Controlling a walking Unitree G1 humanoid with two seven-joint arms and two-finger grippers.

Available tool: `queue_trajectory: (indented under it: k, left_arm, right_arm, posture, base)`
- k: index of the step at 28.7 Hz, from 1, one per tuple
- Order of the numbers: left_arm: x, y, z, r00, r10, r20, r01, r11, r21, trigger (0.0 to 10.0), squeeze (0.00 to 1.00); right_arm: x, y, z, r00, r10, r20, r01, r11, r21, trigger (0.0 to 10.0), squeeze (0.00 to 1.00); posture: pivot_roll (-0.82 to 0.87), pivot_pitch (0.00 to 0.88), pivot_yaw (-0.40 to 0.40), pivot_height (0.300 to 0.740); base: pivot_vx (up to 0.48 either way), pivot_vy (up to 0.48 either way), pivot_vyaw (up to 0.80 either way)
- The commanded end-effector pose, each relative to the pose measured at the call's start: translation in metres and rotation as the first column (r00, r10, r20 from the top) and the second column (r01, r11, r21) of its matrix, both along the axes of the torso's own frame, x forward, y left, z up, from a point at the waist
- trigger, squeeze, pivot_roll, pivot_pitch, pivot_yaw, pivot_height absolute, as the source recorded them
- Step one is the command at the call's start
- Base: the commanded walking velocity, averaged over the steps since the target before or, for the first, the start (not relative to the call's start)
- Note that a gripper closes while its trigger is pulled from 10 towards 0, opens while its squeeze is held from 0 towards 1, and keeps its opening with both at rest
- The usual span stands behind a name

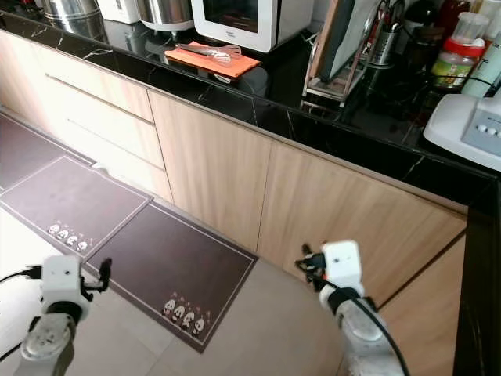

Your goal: Kitchen organization

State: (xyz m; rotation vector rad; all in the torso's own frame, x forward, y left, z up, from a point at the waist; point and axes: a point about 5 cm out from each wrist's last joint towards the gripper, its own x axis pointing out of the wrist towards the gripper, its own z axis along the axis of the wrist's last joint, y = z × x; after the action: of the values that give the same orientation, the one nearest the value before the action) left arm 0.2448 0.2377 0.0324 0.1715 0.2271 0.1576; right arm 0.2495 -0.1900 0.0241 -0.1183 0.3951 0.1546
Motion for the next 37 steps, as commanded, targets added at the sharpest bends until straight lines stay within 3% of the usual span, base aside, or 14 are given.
queue_trajectory:
  k: [1, 2, 4, 6, 14, 17, 20, 29, 37]
  left_arm:
    - [-0.002, -0.001, -0.012, 0.998, -0.024, -0.053, 0.027, 0.999, 0.047, 10.0, 0.00]
    - [-0.004, -0.002, -0.024, 0.993, -0.039, -0.107, 0.046, 0.997, 0.065, 10.0, 0.00]
    - [-0.005, -0.002, -0.028, 0.992, -0.038, -0.122, 0.046, 0.997, 0.063, 10.0, 0.00]
    - [-0.012, -0.002, -0.044, 0.980, -0.028, -0.195, 0.038, 0.998, 0.046, 10.0, 0.00]
    - [-0.019, -0.012, -0.070, 0.939, -0.042, -0.342, 0.060, 0.997, 0.041, 10.0, 0.00]
    - [-0.026, -0.011, -0.078, 0.918, -0.019, -0.396, 0.035, 0.999, 0.033, 10.0, 0.00]
    - [-0.034, -0.011, -0.086, 0.894, -0.018, -0.447, 0.037, 0.999, 0.034, 10.0, 0.00]
    - [-0.040, -0.003, -0.088, 0.888, 0.015, -0.459, 0.005, 0.999, 0.044, 10.0, 0.00]
    - [-0.041, 0.004, -0.087, 0.889, 0.039, -0.457, -0.020, 0.999, 0.047, 10.0, 0.00]
  right_arm:
    - [-0.003, -0.002, -0.015, 0.999, -0.009, -0.054, 0.008, 1.000, -0.014, 10.0, 0.00]
    - [-0.008, -0.004, -0.031, 0.992, -0.027, -0.120, 0.026, 1.000, -0.012, 10.0, 0.00]
    - [-0.010, -0.004, -0.036, 0.990, -0.030, -0.139, 0.029, 1.000, -0.009, 10.0, 0.00]
    - [-0.021, -0.003, -0.057, 0.972, -0.030, -0.234, 0.029, 1.000, -0.008, 10.0, 0.00]
    - [-0.049, 0.001, -0.092, 0.903, -0.029, -0.428, 0.008, 0.999, -0.052, 10.0, 0.00]
    - [-0.056, -0.001, -0.099, 0.884, -0.065, -0.462, 0.046, 0.998, -0.053, 10.0, 0.00]
    - [-0.061, 0.001, -0.102, 0.880, -0.036, -0.474, 0.006, 0.998, -0.064, 10.0, 0.00]
    - [-0.092, -0.015, -0.114, 0.833, -0.069, -0.549, 0.010, 0.994, -0.110, 10.0, 0.00]
    - [-0.090, -0.010, -0.115, 0.836, -0.082, -0.543, 0.034, 0.995, -0.098, 10.0, 0.00]
  posture:
    - [0.05, 0.042, -0.041, 0.740]
    - [0.04, 0.039, -0.038, 0.740]
    - [0.04, 0.039, -0.038, 0.740]
    - [0.05, 0.036, -0.041, 0.740]
    - [0.06, 0.036, -0.055, 0.740]
    - [0.07, 0.037, -0.053, 0.740]
    - [0.06, 0.037, -0.050, 0.740]
    - [0.05, 0.033, -0.048, 0.740]
    - [0.06, 0.029, -0.049, 0.740]
  base:
    - [0.000, 0.000, 0.00]
    - [0.000, 0.000, 0.00]
    - [0.000, 0.000, 0.00]
    - [0.000, 0.000, 0.00]
    - [0.000, 0.000, 0.00]
    - [0.000, 0.000, 0.00]
    - [0.000, 0.000, 0.00]
    - [0.000, 0.179, 0.00]
    - [0.000, 0.271, 0.00]
